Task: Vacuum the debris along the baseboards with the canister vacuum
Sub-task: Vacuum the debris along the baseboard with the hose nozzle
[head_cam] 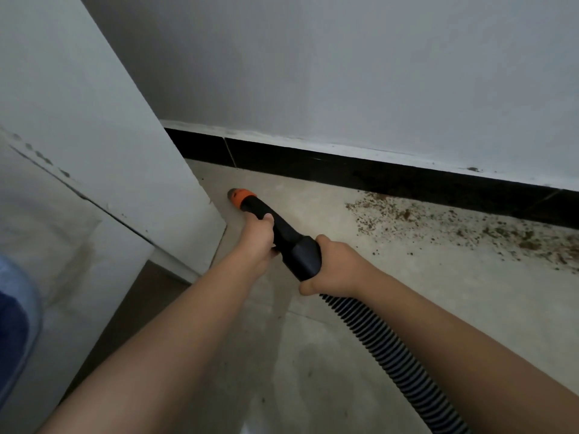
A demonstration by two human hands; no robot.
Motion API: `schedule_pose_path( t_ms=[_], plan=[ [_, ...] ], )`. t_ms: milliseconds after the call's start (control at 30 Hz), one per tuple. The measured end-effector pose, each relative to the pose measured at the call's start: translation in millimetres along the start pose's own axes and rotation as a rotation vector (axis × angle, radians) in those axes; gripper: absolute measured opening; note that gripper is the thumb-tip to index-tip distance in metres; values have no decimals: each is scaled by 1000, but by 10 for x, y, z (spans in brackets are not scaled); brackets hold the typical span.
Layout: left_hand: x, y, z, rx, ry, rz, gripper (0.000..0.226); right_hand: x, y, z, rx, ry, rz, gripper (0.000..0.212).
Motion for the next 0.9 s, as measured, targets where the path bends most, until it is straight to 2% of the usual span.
schedule_pose_path(
  t_ms=[300,533,900],
  plan=[
    [754,511,284,-5,-270,259,59,-58,799,-672,185,-39,-148,52],
    [1242,898,401,85,-530,258,68,-146,1247,-980,271,-58,-175,49],
    [1542,1078,566,56,-567,359,77,-238,1653,-1205,325,-19,-192,51]
  ],
)
Point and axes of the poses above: each hand's wrist, its own y-axis away from the middle knuckle, its own x-axis out of the palm, z = x × y, the point moved 4 cm from there along -y, towards the middle knuckle, and after that the axes turned 3 degrees about x, right-handed, at the moved point
